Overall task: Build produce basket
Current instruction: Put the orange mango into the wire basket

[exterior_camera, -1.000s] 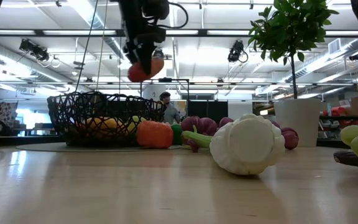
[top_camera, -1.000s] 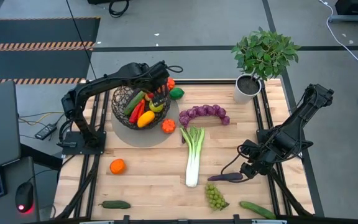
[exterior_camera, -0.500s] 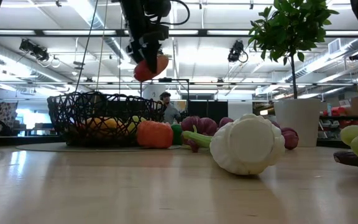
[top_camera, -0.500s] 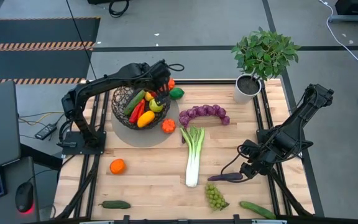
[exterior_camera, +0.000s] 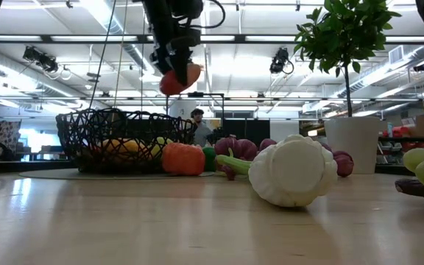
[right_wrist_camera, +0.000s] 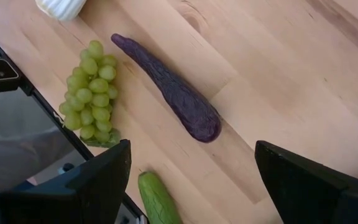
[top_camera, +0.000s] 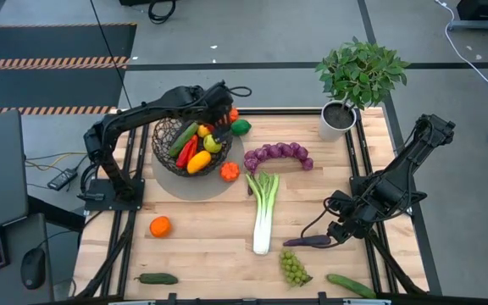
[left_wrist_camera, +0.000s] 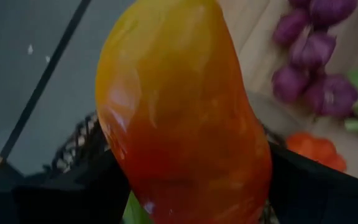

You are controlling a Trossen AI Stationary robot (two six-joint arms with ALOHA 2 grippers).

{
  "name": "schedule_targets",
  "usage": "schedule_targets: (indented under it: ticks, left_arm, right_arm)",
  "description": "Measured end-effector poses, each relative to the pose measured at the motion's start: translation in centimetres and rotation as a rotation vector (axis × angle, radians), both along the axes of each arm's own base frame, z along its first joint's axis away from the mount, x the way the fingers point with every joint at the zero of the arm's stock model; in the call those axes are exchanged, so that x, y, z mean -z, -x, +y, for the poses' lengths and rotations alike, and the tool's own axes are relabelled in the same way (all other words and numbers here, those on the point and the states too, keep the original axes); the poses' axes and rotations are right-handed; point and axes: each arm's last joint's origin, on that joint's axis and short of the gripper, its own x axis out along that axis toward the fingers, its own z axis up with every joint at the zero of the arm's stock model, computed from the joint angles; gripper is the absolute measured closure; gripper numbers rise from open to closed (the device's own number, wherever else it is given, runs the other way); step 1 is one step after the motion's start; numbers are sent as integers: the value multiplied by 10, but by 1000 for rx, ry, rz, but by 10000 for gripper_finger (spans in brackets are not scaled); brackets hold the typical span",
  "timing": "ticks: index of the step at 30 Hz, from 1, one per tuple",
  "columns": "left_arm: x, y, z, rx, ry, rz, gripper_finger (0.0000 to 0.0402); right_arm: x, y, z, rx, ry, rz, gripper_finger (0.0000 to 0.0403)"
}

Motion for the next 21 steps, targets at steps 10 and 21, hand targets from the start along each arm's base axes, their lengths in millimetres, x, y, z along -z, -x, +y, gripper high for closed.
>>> schedule_targets:
  ticks: [10,21]
  left_arm:
    - [8,20,-7,-68,108,194,85]
    - [10,35,-1,-156,237,237,58]
  right_arm:
    - [0,0,0,-45,9,-4,58]
    - [0,0,0,-77,22,-9,58]
